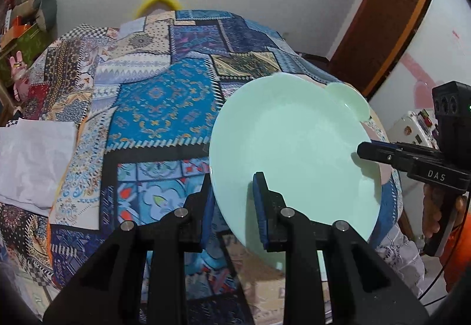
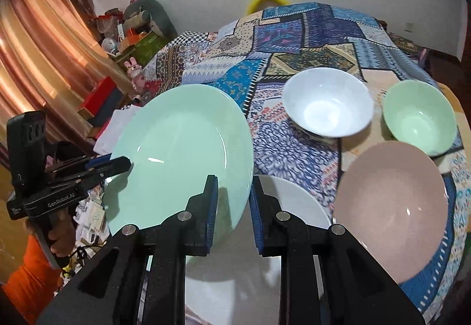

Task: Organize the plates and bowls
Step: 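Lower the mint green plate onto the white plate held by the right tool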

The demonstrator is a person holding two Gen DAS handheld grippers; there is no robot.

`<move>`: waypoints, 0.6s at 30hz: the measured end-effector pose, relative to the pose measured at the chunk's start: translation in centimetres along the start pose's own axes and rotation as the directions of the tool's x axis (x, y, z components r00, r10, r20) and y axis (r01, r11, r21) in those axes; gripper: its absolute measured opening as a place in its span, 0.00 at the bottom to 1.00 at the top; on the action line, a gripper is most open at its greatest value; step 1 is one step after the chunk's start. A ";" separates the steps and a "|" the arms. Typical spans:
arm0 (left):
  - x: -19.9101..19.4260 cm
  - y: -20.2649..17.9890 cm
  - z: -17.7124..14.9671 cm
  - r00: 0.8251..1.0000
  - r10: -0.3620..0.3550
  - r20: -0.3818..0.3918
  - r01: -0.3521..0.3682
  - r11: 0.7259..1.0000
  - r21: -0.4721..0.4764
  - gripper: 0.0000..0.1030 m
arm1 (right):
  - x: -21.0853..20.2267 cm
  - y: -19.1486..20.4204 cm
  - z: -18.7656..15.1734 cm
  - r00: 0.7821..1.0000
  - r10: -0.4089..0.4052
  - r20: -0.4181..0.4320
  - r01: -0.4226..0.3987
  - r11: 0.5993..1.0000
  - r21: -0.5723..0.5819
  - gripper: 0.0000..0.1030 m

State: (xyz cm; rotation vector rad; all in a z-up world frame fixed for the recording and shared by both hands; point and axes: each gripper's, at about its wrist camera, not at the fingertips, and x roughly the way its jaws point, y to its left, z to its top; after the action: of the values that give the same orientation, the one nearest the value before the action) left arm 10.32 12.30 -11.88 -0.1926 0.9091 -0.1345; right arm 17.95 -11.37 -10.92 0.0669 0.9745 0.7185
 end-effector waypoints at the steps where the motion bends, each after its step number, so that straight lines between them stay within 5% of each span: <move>1: 0.1 -0.4 -0.1 1.000 -0.004 -0.006 0.004 1.000 0.004 0.24 | -0.3 -0.3 -0.3 1.000 0.000 0.002 0.000 1.000 0.004 0.19; 18: 3.2 -4.4 -2.8 0.994 -0.036 -0.103 0.040 0.999 0.037 0.24 | -1.8 -3.7 -4.8 1.000 -0.021 -0.005 0.022 0.998 0.062 0.19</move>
State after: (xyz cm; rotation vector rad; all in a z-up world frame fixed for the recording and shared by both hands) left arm 9.91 7.13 -15.04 -0.1676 1.0040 -0.1985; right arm 15.56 -16.50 -13.66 0.1087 1.0001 0.6692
